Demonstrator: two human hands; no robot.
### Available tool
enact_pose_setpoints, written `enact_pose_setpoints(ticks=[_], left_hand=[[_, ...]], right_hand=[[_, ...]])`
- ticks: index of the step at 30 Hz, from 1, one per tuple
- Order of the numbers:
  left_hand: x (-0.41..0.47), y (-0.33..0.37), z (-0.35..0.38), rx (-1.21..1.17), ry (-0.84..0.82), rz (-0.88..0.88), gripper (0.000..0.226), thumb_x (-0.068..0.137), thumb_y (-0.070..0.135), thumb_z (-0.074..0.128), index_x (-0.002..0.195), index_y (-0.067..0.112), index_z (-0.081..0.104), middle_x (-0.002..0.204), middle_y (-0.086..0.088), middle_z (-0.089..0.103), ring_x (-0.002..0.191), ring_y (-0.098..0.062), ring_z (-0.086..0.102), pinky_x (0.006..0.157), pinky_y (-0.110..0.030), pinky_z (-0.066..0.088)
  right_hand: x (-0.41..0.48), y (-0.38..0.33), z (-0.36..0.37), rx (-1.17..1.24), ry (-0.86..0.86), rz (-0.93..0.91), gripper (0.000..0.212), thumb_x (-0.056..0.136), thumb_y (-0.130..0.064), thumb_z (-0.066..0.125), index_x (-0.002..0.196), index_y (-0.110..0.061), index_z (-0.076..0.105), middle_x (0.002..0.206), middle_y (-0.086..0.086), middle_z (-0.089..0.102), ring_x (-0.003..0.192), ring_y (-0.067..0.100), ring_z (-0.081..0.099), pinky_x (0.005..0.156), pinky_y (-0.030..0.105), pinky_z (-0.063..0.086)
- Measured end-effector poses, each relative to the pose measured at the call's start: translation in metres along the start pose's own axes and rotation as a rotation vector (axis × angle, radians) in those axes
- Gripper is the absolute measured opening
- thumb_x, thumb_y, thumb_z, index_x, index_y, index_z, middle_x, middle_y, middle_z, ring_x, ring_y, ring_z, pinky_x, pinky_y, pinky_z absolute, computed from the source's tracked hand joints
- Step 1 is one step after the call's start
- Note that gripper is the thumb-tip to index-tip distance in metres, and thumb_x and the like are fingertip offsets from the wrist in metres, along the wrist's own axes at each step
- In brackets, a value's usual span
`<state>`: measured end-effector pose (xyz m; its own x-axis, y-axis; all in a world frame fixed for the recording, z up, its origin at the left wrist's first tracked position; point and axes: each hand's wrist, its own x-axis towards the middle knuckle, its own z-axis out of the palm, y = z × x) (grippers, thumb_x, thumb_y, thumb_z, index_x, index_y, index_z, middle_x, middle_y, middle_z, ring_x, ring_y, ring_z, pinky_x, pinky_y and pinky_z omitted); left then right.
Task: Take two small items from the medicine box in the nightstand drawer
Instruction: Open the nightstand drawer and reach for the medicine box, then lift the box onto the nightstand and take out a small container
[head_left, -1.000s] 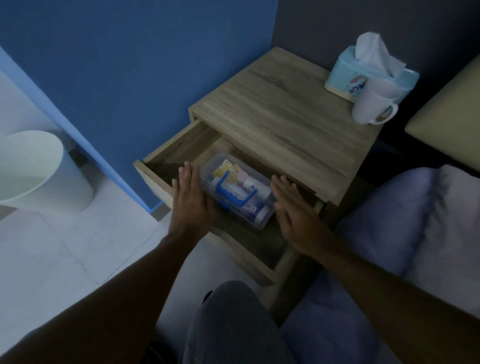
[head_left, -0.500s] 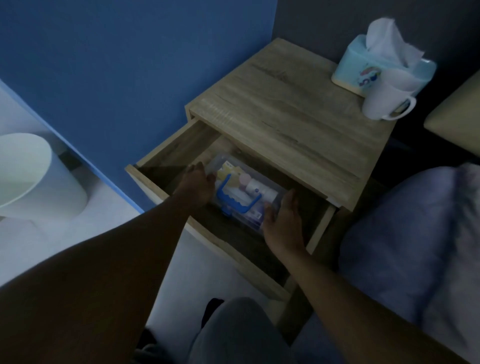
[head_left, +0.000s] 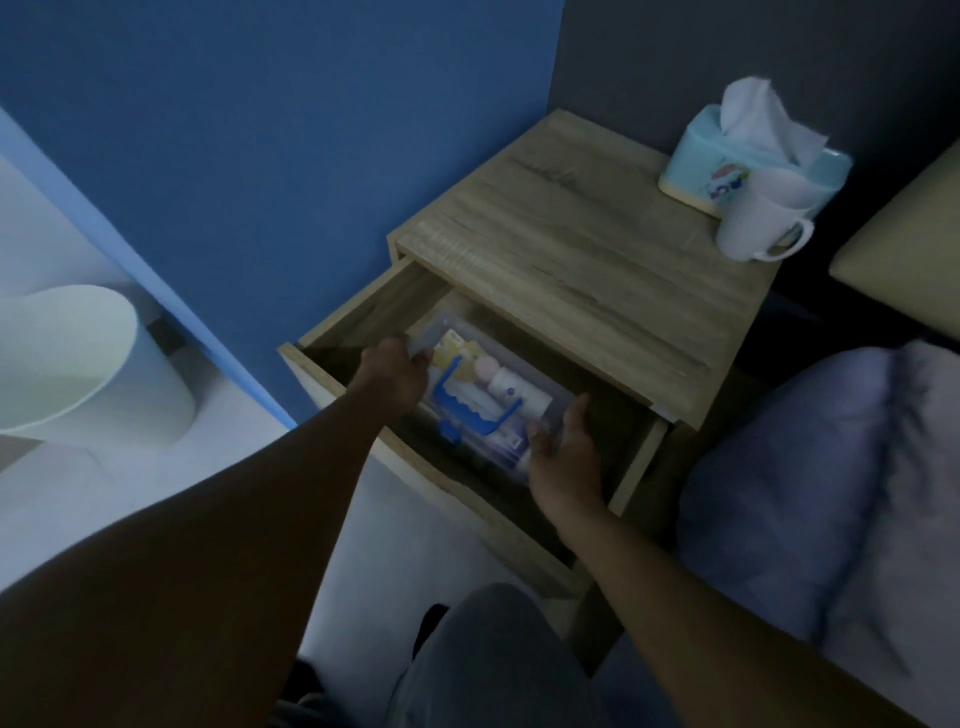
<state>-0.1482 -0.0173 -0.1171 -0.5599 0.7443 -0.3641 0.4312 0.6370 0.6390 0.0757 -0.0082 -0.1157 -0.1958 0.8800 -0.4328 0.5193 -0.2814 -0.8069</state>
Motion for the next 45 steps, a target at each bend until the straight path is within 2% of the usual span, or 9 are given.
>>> enact_pose_setpoints(ticks=[4,7,10,13,18,23,28,38,45], left_hand=[[-0.015,0.014,-0.030,0.059,0.080,-0.014,0.040,0.096,0.044,0.046,0.106,0.008,0.060,0.081,-0.004,0.061,0.066,-0.010,0.059,0.048,-0.020,0.037],[-0.028,0.032,-0.055,0.069,0.209,0.006,0.046,0.092,0.048,0.051,0.112,0.008,0.059,0.096,-0.007,0.065,0.076,-0.015,0.059,0.059,-0.026,0.045],[-0.033,0.056,-0.077,-0.010,0.327,0.037,0.046,0.089,0.047,0.058,0.117,0.011,0.061,0.115,-0.012,0.066,0.106,-0.032,0.061,0.088,-0.037,0.049],[-0.030,0.078,-0.099,-0.115,0.351,0.075,0.048,0.086,0.051,0.060,0.119,0.016,0.063,0.120,-0.011,0.065,0.112,-0.031,0.060,0.096,-0.036,0.048],[-0.004,0.104,-0.123,-0.214,0.356,0.127,0.047,0.087,0.051,0.059,0.118,0.017,0.067,0.115,-0.005,0.069,0.104,-0.023,0.063,0.083,-0.025,0.045],[0.044,0.109,-0.124,-0.243,0.354,0.140,0.038,0.088,0.048,0.058,0.110,0.019,0.070,0.099,0.001,0.069,0.089,-0.014,0.060,0.076,-0.021,0.040],[0.090,0.112,-0.110,-0.280,0.321,0.164,0.024,0.088,0.047,0.059,0.093,0.026,0.068,0.079,0.009,0.066,0.072,-0.008,0.059,0.062,-0.017,0.041],[0.138,0.120,-0.084,-0.288,0.299,0.187,0.033,0.090,0.045,0.054,0.103,0.019,0.071,0.092,-0.001,0.072,0.090,-0.019,0.067,0.079,-0.029,0.052],[0.143,0.120,-0.085,-0.263,0.350,0.180,0.040,0.094,0.047,0.049,0.109,0.017,0.070,0.091,0.002,0.069,0.095,-0.019,0.065,0.077,-0.025,0.044]], right_hand=[[-0.023,-0.025,-0.007,0.011,0.008,-0.069,0.076,0.099,-0.034,0.050,0.157,-0.032,0.000,0.151,0.009,0.041,0.126,0.026,0.053,0.086,0.033,0.051],[-0.038,-0.050,-0.013,-0.015,0.055,-0.131,0.070,0.100,-0.033,0.049,0.157,-0.029,0.007,0.143,0.009,0.050,0.118,0.022,0.059,0.072,0.022,0.047],[-0.042,-0.077,-0.021,-0.012,0.073,-0.155,0.067,0.100,-0.034,0.047,0.156,-0.027,0.010,0.140,0.010,0.052,0.117,0.022,0.061,0.085,0.034,0.054],[-0.034,-0.106,-0.029,0.000,0.076,-0.180,0.065,0.101,-0.033,0.047,0.156,-0.025,0.013,0.145,0.012,0.049,0.120,0.024,0.060,0.093,0.044,0.056],[0.002,-0.152,-0.039,-0.005,0.133,-0.205,0.067,0.101,-0.034,0.048,0.157,-0.022,0.013,0.155,0.012,0.036,0.133,0.028,0.050,0.101,0.045,0.050],[0.054,-0.172,-0.035,0.015,0.163,-0.207,0.066,0.099,-0.030,0.053,0.156,-0.022,0.019,0.147,0.012,0.047,0.119,0.025,0.059,0.069,0.021,0.048],[0.102,-0.175,-0.035,0.001,0.161,-0.186,0.065,0.098,-0.027,0.055,0.155,-0.018,0.025,0.151,0.010,0.045,0.128,0.027,0.055,0.103,0.043,0.050],[0.154,-0.173,-0.043,0.015,0.212,-0.218,0.061,0.096,-0.026,0.059,0.151,-0.019,0.033,0.145,0.007,0.050,0.116,0.018,0.057,0.065,0.014,0.042],[0.156,-0.171,-0.037,-0.084,0.203,-0.278,0.068,0.098,-0.035,0.055,0.154,-0.018,0.022,0.148,0.010,0.046,0.124,0.024,0.056,0.082,0.026,0.047]])
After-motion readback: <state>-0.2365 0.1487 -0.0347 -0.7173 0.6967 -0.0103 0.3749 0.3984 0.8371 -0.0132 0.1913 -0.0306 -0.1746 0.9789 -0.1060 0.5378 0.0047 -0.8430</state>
